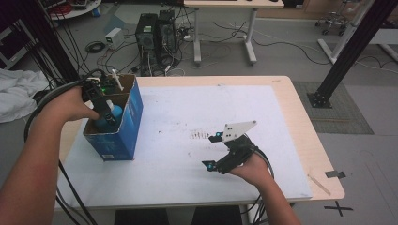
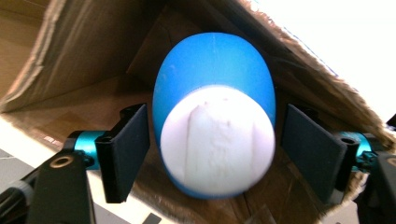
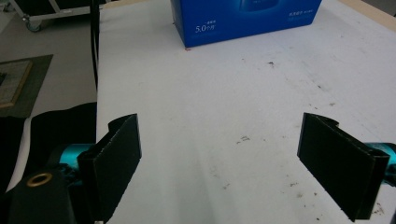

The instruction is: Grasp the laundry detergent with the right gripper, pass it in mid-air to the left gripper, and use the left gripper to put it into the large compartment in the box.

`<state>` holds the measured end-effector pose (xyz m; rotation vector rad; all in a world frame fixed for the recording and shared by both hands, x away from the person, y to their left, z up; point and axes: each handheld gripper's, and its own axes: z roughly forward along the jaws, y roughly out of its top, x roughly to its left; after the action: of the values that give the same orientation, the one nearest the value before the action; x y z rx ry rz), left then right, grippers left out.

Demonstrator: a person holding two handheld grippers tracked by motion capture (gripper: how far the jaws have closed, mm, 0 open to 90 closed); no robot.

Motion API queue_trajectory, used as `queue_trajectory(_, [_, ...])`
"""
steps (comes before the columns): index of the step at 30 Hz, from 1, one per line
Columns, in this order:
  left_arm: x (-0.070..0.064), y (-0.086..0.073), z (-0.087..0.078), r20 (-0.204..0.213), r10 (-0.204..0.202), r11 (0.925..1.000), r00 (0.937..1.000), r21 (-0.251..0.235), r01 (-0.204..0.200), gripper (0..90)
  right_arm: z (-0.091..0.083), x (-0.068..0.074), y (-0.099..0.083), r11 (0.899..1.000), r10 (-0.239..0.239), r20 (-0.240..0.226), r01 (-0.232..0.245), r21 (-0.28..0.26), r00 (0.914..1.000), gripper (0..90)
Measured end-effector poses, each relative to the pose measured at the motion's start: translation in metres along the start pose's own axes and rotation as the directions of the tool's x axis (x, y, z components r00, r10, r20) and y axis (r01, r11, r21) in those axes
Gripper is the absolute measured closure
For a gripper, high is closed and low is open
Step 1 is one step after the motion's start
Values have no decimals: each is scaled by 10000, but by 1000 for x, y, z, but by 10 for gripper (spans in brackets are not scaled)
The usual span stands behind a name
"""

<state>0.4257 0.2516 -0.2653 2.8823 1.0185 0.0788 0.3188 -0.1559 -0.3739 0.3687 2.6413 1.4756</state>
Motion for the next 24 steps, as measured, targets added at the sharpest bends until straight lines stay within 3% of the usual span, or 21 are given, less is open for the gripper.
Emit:
queue_trajectory(13, [-1,-5,-27,-174,-66,9998,9998,-197,62,211,1,-1,0,10000,57,-82,-57,1,10000,128])
queue_trajectory(24, [-16,-4,-52,-319,454,9982,9985,-369,-465,176,-5,-4,10,9998,-58,-96,60,199,9999,128])
